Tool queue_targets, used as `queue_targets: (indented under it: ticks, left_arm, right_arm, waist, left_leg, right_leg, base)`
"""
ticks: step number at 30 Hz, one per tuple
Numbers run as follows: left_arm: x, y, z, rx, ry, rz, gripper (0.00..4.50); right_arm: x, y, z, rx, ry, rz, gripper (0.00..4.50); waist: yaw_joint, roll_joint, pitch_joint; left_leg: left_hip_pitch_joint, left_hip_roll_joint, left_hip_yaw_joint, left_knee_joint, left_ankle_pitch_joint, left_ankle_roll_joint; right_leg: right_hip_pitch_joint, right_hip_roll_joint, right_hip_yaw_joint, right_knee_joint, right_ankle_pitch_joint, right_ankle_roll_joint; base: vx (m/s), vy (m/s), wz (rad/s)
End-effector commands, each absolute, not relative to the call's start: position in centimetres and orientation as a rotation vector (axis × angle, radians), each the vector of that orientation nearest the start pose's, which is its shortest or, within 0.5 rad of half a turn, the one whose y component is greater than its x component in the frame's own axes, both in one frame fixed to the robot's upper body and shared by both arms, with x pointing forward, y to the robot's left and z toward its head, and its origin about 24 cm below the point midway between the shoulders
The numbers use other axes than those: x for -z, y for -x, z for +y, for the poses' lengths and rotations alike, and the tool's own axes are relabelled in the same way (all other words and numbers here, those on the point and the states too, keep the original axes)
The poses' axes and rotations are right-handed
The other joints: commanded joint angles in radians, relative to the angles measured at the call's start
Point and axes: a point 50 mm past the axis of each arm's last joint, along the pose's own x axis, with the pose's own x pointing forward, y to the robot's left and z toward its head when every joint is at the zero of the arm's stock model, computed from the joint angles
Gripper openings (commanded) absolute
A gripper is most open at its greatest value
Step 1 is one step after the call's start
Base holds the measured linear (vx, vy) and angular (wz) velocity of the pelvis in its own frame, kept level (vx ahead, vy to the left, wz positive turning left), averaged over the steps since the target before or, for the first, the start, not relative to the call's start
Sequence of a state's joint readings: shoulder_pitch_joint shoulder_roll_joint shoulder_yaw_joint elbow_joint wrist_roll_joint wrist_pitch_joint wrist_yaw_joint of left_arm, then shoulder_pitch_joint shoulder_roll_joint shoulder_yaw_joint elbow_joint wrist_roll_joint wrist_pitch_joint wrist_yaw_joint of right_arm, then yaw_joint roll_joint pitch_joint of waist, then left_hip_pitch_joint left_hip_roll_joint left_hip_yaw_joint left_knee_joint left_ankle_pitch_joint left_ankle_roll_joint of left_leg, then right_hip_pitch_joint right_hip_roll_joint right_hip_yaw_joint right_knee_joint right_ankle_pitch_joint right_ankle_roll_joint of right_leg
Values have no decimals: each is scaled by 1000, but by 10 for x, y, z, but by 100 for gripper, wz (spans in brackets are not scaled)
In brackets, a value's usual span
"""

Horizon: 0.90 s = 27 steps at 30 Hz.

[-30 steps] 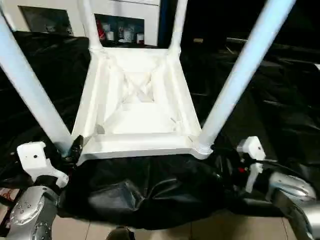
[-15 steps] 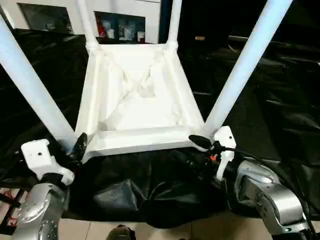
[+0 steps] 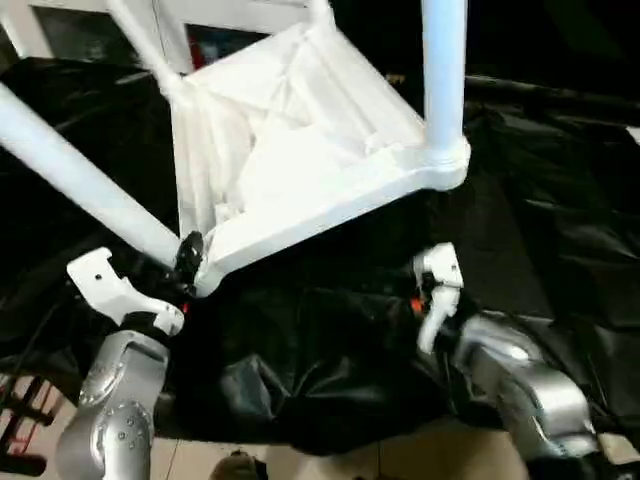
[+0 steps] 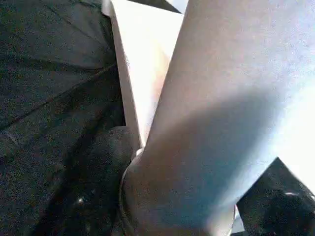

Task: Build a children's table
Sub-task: Flip table

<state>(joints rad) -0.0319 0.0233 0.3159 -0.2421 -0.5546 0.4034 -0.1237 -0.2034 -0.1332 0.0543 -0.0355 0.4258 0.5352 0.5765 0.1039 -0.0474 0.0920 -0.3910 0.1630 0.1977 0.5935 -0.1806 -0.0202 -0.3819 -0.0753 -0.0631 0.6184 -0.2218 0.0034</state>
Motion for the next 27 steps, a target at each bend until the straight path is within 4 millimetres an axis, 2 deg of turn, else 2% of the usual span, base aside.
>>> queue_targets:
  ticks: [1,5,9,10,15,17,18,21,23,27]
  left_arm:
    - [-96,-259,185,111,611,-67,281]
    - [-98,-262,182,132,613,-68,281]
    - [-99,-264,178,152,608,-67,281]
    - [-99,-264,177,157,605,-63,281]
    - [-98,-264,172,176,598,-55,281]
    - [-98,-264,171,180,595,-52,281]
    - [-98,-263,170,194,584,-45,281]
    - [-97,-263,167,224,561,-31,281]
    - [-96,-262,165,241,548,-22,281]
    - [-96,-261,162,263,535,-11,281]
  right_arm:
    - [-67,-278,-99,-797,-428,244,450]
    - [-67,-287,-89,-780,-522,254,450]
    - [-72,-295,-77,-823,-654,248,450]
    - [-75,-298,-72,-849,-701,234,450]
    - [-82,-309,-66,-857,-772,200,450]
    - [-82,-312,-66,-840,-779,197,450]
    - [-83,-320,-67,-801,-796,194,450]
    - [-83,-332,-71,-719,-822,191,450]
    - [-83,-340,-73,-666,-846,199,450]
    - [-83,-349,-74,-620,-869,205,450]
  waist:
    - [2,3,-68]
    - [8,7,-66]
    - [6,7,-63]
    - [5,2,-65]
    - [5,4,-65]
    - [7,3,-66]
    - [7,5,-66]
    - [4,5,-68]
    - [6,10,-67]
    - [6,11,-66]
  left_leg:
    - [28,74,-38,-68,-72,48]
    - [33,79,-36,-71,-76,24]
    - [30,79,-38,-76,-108,6]
    - [29,78,-37,-75,-101,4]
    - [28,78,-38,-76,-85,1]
    - [28,77,-35,-74,-75,1]
    - [28,76,-34,-74,-73,1]
    - [29,75,-35,-73,-60,1]
    - [31,75,-33,-72,-57,1]
    - [29,75,-33,-73,-68,-3]
  right_leg:
    - [36,-81,57,-54,50,-223]
    - [31,-78,55,-54,39,-216]
    - [33,-82,56,-55,13,-208]
    - [35,-81,55,-54,21,-202]
    - [34,-83,54,-52,33,-197]
    - [34,-83,55,-52,38,-199]
    - [32,-84,55,-51,42,-201]
    - [32,-82,53,-48,55,-208]
    - [31,-81,54,-48,57,-207]
    - [33,-81,53,-47,60,-204]
  base:
    - [0,0,0]
    - [0,0,0]
    - [0,0,0]
    - [0,0,0]
    - [0,0,0]
    - [0,0,0]
    - [0,0,0]
    - [0,0,0]
    - [0,0,0]
    - [0,0,0]
